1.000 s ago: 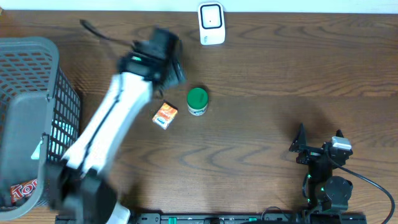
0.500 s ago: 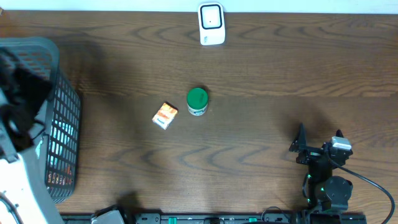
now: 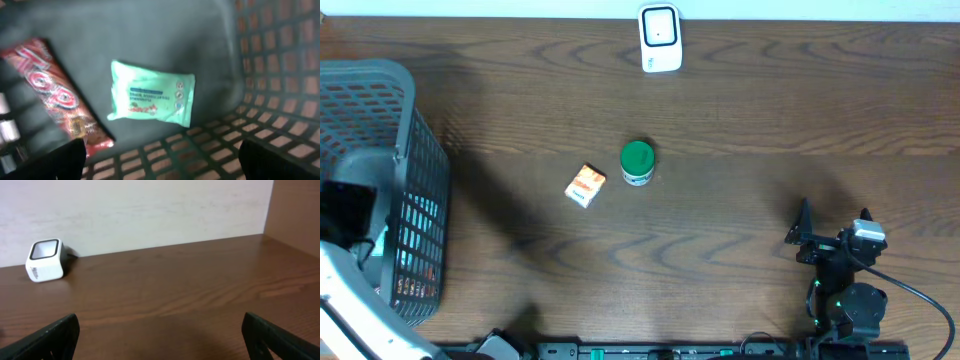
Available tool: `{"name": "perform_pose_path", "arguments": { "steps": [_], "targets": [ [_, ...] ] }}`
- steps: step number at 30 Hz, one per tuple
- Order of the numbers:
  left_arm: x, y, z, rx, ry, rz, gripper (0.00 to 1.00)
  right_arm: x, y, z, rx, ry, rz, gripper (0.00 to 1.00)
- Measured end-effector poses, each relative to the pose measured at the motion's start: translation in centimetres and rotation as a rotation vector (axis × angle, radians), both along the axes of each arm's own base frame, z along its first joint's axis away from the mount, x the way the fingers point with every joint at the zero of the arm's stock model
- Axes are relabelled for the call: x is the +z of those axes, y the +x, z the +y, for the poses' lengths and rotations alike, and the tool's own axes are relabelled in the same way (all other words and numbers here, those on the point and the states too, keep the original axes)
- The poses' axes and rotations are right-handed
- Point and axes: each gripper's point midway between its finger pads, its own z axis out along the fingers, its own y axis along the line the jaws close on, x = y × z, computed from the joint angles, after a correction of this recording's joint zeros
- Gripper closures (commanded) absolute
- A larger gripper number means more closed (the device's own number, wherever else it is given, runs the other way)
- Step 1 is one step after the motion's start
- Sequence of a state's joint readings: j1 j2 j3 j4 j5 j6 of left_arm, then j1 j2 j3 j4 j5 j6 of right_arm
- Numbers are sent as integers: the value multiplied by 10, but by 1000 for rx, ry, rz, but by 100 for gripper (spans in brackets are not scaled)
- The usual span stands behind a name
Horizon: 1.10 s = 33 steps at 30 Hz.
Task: Scan the item barcode
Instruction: 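Reach into the basket and grasp the mint-green wipes pack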
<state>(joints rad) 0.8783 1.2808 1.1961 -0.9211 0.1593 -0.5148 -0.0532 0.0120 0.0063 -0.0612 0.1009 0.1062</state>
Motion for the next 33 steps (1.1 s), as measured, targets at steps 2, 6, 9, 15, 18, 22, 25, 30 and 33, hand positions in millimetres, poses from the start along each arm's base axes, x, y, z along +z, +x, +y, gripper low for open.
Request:
{"name": "perform_pose_path", "arguments": {
  "steps": [2, 6, 9, 15, 18, 22, 25, 30, 33],
  "targets": [
    [-21, -6, -1, 1, -50, -14, 2, 0, 0, 0, 0, 0, 0, 1],
    [-49, -20, -4, 20, -117, -22, 2, 0, 0, 0, 0, 0, 0, 1],
    [-54, -23, 0, 5, -112, -27, 2, 0, 0, 0, 0, 0, 0, 1],
    [-76, -14, 8, -41, -147, -9, 2, 0, 0, 0, 0, 0, 0, 1],
    [-98, -13, 10, -46, -201, 26, 2, 0, 0, 0, 0, 0, 0, 1],
    [-128, -12, 12, -50, -268, 69, 2, 0, 0, 0, 0, 0, 0, 1],
    [-144, -12, 12, -50, -306, 91, 2, 0, 0, 0, 0, 0, 0, 1],
    [-155, -10, 14, -50, -332, 106, 2, 0, 0, 0, 0, 0, 0, 1],
    [-157, -7, 18, -48, -343, 108, 27, 0, 0, 0, 0, 0, 0, 1]
  ]
}}
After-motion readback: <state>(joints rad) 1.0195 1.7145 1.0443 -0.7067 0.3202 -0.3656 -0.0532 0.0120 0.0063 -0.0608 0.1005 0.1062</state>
